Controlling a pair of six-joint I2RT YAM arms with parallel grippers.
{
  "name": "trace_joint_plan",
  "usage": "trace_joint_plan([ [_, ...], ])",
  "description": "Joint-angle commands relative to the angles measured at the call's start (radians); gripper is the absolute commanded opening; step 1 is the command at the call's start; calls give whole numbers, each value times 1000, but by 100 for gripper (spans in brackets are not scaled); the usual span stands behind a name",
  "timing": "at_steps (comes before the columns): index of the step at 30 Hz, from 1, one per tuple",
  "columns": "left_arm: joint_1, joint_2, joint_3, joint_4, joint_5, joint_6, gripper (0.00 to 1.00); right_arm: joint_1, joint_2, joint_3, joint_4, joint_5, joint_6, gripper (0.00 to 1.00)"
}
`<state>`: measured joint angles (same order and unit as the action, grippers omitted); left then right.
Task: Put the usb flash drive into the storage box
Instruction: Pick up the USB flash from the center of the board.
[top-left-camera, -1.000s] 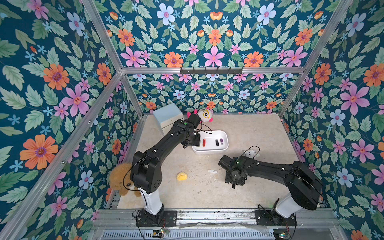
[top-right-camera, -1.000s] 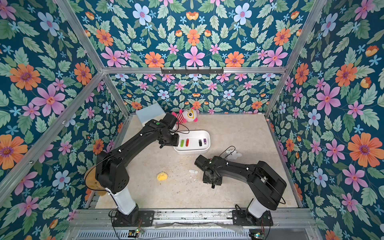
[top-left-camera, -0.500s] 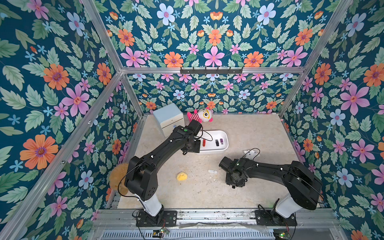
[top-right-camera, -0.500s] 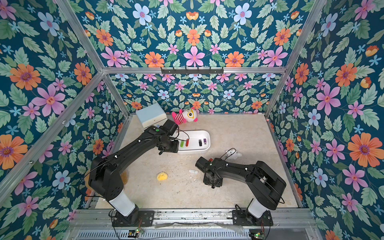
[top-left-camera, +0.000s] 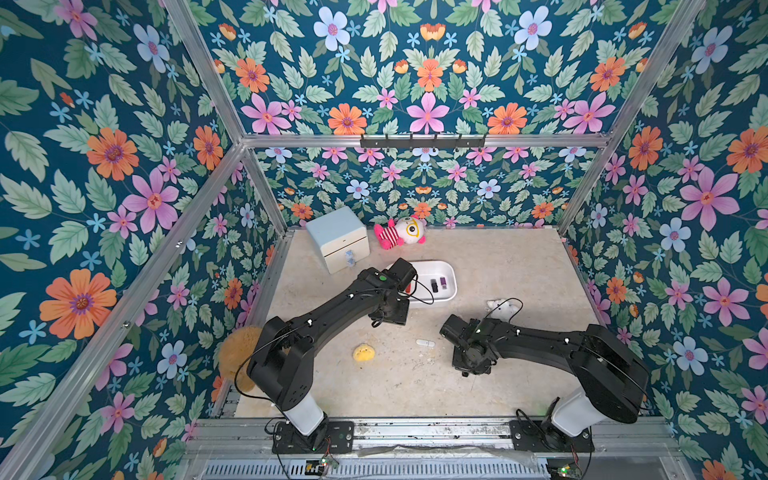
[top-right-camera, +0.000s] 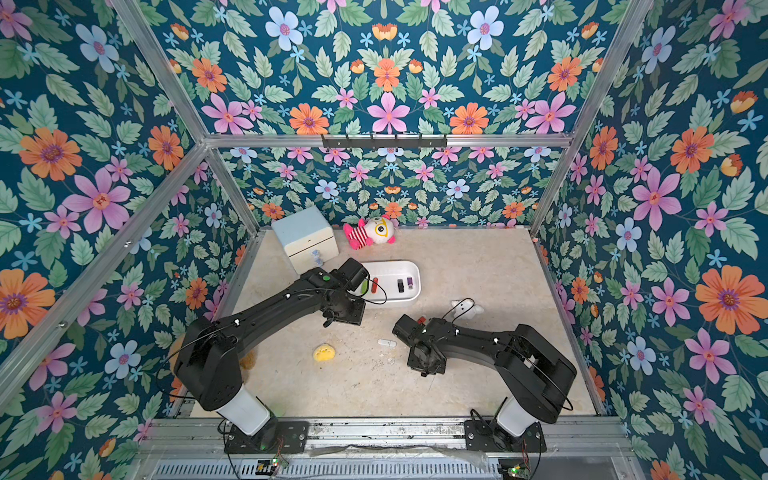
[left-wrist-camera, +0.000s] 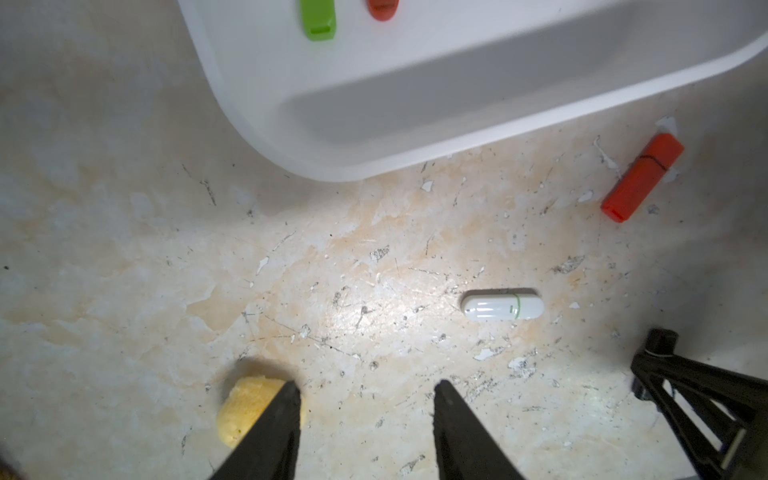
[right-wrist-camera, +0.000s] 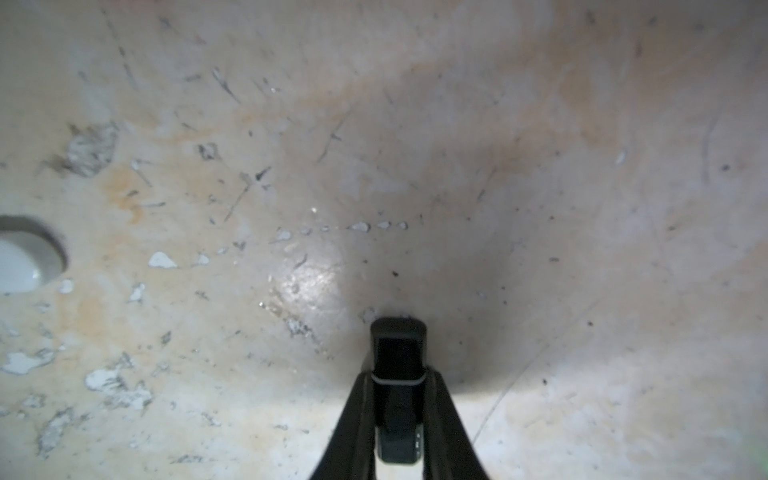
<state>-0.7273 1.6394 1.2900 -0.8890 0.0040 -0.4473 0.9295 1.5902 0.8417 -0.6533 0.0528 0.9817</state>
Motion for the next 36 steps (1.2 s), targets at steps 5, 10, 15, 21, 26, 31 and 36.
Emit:
trace_joint_plan([
  [5,-35,-17,-51,28,6,-12,56,-7,8,-26,-17,-24,-1,0],
  [10,-54,-29,-99,73,25,18,56,-18,-28,-32,-42,-9,-5,0],
  [15,-76,-18,-139,116,48,59,57,-46,-103,-40,-85,21,-2,0],
  [21,-113,23,-143,153,64,108,58,-149,-208,-55,-142,38,-49,0],
  [26,-134,70,-127,162,80,129,58,-254,-297,-52,-200,52,-105,0],
  [31,-155,122,-100,150,85,149,58,-369,-399,-58,-236,41,-161,0],
  [36,-169,168,-70,141,86,162,60,-414,-437,-47,-269,43,-190,0],
])
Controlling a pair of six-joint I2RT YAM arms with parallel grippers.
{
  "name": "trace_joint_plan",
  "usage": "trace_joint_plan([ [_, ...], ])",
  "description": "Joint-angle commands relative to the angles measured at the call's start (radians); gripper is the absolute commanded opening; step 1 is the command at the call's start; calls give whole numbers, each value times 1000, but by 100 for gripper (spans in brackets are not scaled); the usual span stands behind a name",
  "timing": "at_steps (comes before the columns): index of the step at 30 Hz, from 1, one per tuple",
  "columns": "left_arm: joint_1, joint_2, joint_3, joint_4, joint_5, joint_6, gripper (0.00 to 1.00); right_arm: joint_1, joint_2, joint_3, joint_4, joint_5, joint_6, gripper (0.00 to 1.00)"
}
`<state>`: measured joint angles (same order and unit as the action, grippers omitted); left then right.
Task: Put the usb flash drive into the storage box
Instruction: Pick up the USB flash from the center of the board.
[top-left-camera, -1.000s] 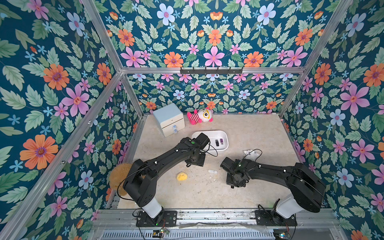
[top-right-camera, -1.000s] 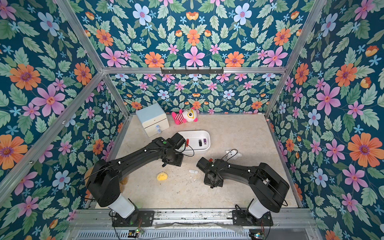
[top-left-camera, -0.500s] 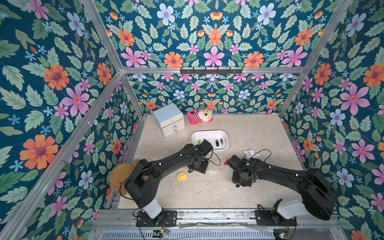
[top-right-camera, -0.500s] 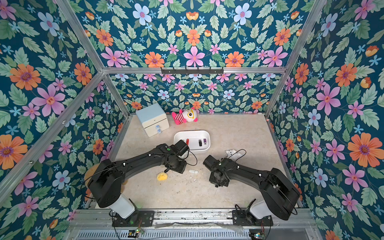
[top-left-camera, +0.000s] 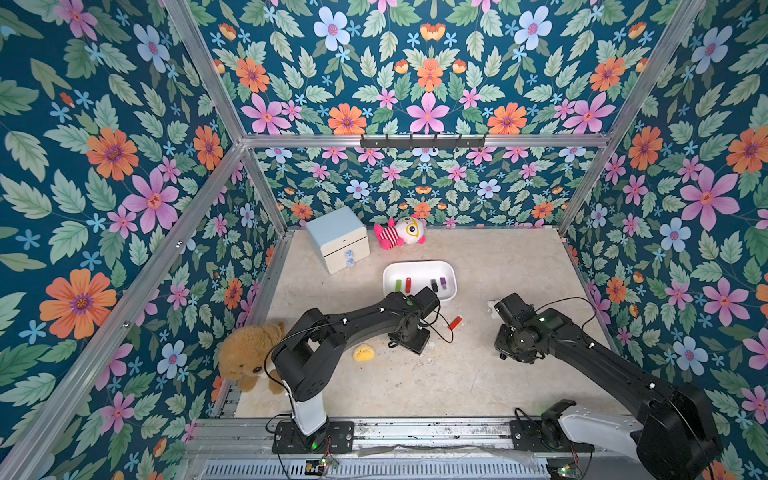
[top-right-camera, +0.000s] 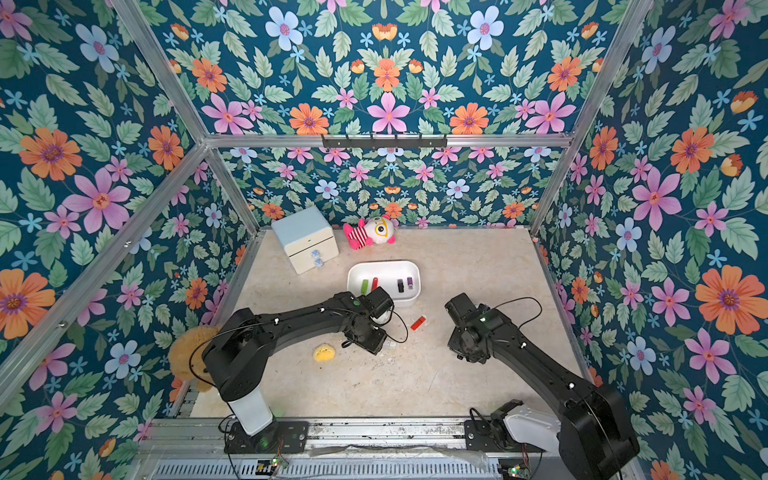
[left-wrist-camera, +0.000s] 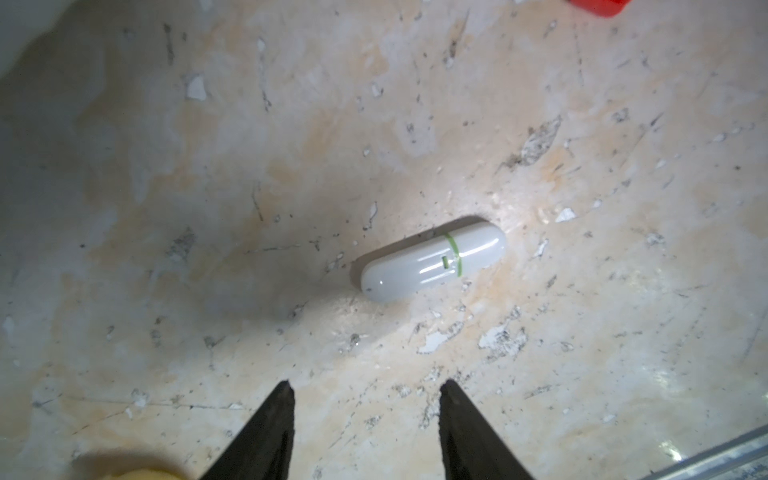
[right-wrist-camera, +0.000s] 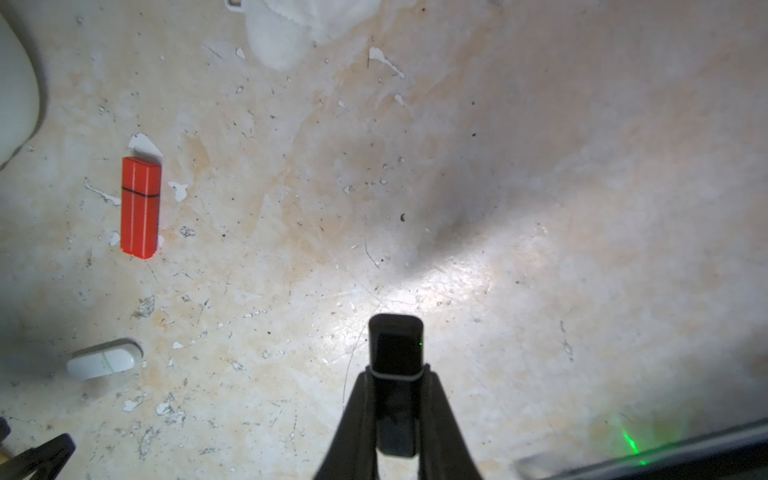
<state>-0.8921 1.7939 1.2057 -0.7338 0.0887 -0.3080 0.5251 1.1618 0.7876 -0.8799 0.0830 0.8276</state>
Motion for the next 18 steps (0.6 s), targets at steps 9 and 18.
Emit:
trace_joint_plan([
  [9,-18,102,81,-38,-10,54,63,-22,-4,22,-54,13,-57,0],
  [18,-24,152,120,-43,-37,65,64,-35,-16,22,-64,12,-69,0],
])
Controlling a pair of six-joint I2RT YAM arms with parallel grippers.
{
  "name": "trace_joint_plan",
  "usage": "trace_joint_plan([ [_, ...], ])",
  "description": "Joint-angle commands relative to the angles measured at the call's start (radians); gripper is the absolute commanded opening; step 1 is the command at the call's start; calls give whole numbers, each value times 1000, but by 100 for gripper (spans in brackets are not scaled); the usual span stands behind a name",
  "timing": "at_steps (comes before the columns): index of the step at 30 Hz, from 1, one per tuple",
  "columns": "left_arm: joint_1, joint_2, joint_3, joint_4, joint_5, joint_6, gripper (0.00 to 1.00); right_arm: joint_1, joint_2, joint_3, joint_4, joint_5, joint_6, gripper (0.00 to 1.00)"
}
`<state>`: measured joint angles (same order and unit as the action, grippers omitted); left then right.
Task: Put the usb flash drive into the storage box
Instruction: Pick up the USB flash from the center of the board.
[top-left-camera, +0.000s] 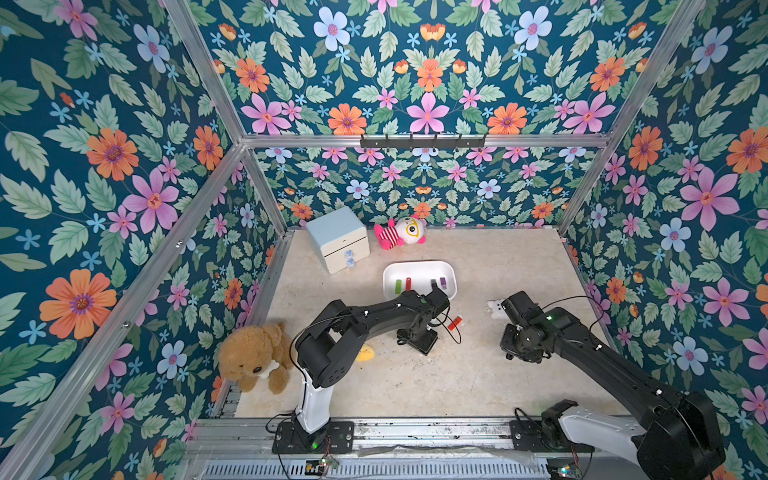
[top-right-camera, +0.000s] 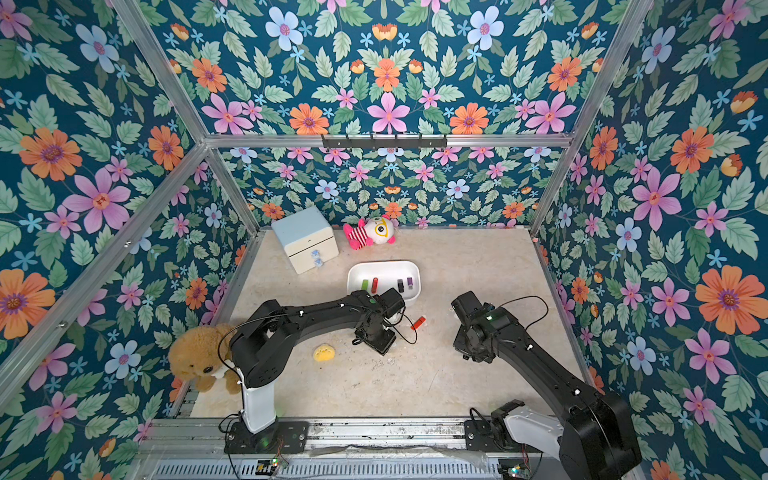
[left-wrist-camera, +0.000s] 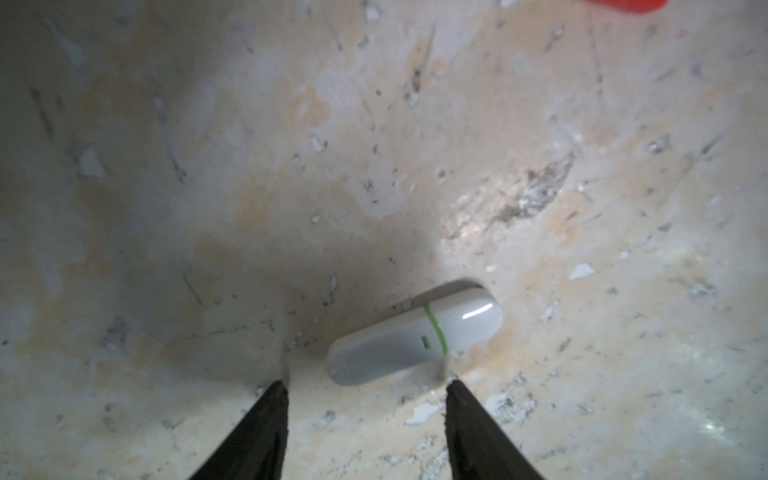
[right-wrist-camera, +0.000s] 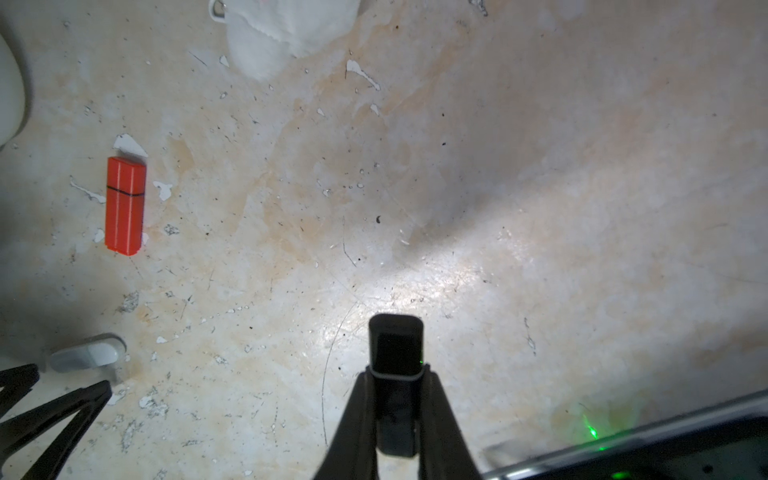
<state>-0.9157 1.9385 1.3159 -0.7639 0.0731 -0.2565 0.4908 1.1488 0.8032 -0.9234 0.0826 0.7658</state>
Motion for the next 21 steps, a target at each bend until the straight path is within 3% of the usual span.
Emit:
trace_joint_plan([
  [1,0,11,14,-8,-21,12,64,-1,-3,8,-22,13,-8,0],
  [21,1,81,84,23,-3,16,61,-14,-19,2,-33,9,-18,0],
])
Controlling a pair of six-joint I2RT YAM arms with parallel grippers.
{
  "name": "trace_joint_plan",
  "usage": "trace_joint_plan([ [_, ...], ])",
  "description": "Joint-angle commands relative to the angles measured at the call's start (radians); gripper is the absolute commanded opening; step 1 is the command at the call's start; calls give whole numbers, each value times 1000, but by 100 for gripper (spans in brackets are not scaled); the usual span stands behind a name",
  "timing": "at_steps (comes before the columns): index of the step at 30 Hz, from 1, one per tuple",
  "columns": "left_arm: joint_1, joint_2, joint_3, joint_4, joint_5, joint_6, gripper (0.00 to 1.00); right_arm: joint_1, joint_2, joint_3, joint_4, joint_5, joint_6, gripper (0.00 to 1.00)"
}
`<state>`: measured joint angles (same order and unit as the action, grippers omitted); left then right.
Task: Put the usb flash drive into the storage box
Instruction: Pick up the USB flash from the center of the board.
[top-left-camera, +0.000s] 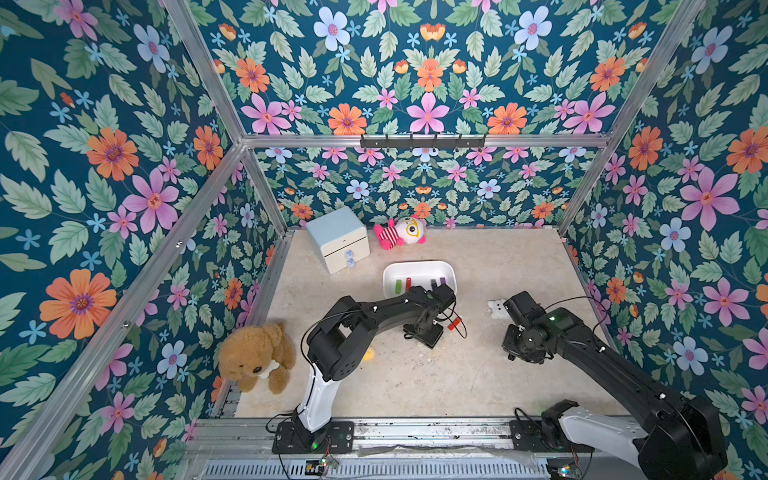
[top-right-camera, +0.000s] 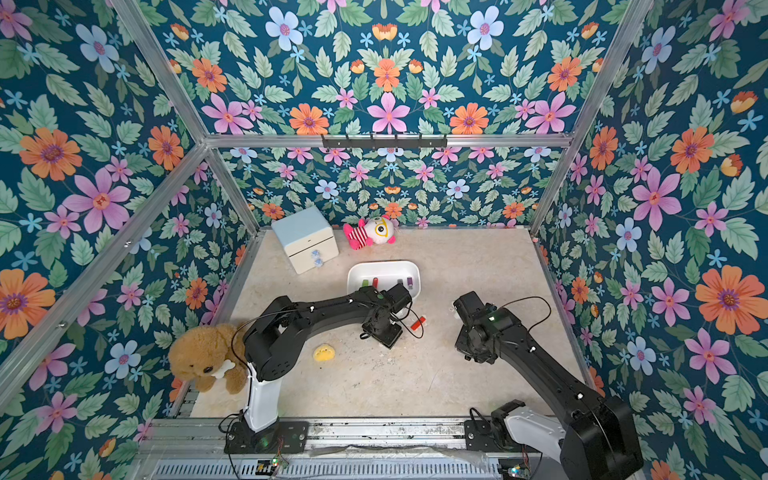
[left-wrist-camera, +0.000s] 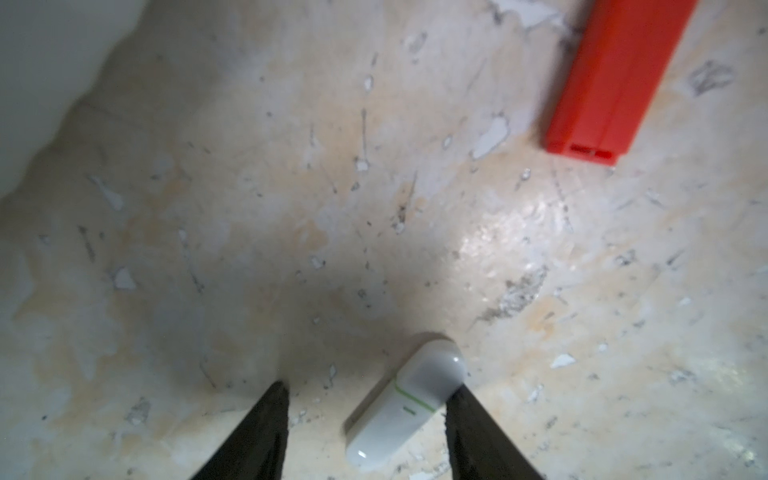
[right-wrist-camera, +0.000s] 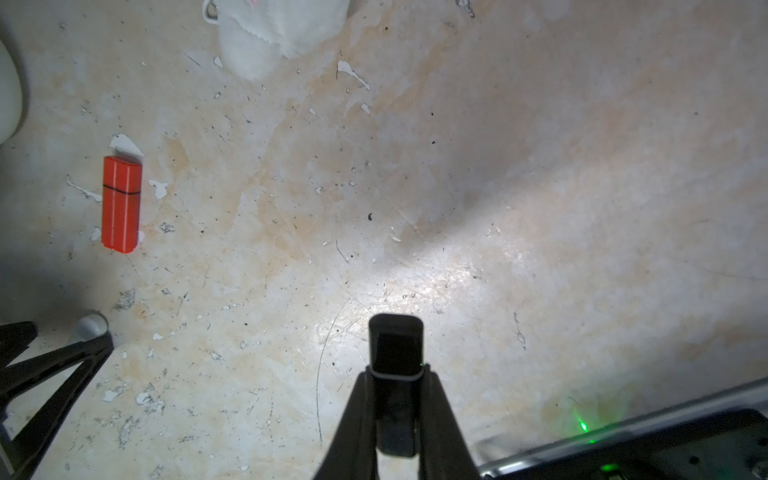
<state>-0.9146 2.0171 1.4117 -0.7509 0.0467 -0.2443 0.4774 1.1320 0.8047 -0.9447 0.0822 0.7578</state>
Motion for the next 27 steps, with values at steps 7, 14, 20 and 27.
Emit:
trace_joint_plan([
  [7,0,-25,-68,27,44,-15,43,-1,7,12,-6,5,-16,0],
  [14,-1,-49,-116,47,59,-39,30,-1,31,42,1,3,-28,0],
  [20,-1,-65,-158,73,75,-56,17,-1,60,84,18,-27,-68,0],
  [27,-1,-80,-192,92,79,-79,0,-2,153,230,6,-31,-136,0],
])
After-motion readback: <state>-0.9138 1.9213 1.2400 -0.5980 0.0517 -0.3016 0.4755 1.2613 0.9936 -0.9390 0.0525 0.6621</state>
